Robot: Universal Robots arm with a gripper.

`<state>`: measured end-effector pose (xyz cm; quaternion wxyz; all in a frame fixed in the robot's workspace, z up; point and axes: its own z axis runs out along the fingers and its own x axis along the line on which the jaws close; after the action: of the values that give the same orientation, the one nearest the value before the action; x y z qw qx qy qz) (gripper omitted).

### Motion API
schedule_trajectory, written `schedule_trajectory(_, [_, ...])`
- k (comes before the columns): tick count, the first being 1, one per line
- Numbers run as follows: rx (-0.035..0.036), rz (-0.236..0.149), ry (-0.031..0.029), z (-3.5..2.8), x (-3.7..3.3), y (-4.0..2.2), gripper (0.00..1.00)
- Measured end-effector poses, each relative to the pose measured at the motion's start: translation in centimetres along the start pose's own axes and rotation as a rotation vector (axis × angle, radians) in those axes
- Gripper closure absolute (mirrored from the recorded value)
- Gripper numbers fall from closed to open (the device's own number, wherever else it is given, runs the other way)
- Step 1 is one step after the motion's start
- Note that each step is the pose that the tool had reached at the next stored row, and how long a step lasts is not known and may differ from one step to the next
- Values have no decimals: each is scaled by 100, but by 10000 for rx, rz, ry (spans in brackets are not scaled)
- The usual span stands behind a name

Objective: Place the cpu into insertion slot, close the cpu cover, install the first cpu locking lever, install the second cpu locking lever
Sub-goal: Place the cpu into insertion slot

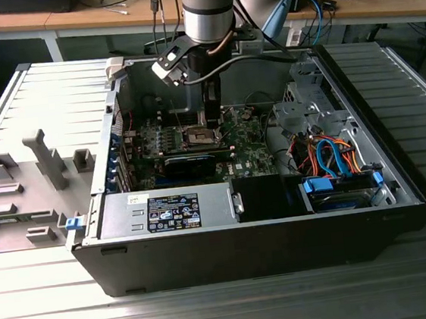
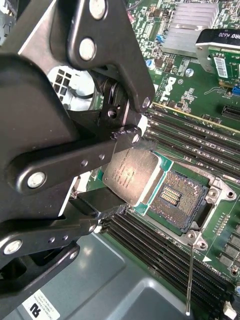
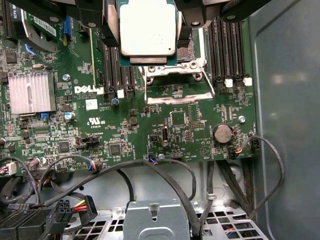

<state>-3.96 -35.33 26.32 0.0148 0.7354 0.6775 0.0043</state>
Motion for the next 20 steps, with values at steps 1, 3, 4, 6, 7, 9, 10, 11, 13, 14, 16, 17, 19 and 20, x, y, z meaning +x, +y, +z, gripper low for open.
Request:
schedule_trajectory(1, [0, 6, 0, 0, 0, 0, 46])
schedule_trajectory(3, [1, 28, -1, 2, 0, 0, 46])
schedule_trajectory(4, [1, 33, -1, 2, 0, 0, 46])
schedule_trajectory(6, [1, 47, -1, 3, 0, 0, 46])
schedule_trajectory(7, [1, 55, -2, 3, 0, 0, 46])
schedule_trajectory(9, [2, 73, -2, 4, 0, 0, 46])
schedule_trajectory(10, [2, 85, -3, 4, 0, 0, 46])
schedule_trajectory(11, [1, 97, -3, 5, 0, 0, 46])
schedule_trajectory(13, [2, 119, -3, 6, 0, 0, 46])
schedule_trajectory(14, [2, 127, -3, 7, 0, 0, 46])
schedule_trajectory(16, [2, 159, -5, 9, 0, 0, 46])
schedule_trajectory(17, [3, 170, -5, 9, 0, 0, 46])
schedule_trajectory(19, [3, 198, -5, 11, 0, 0, 46])
schedule_trajectory(20, [3, 207, -6, 11, 0, 0, 46])
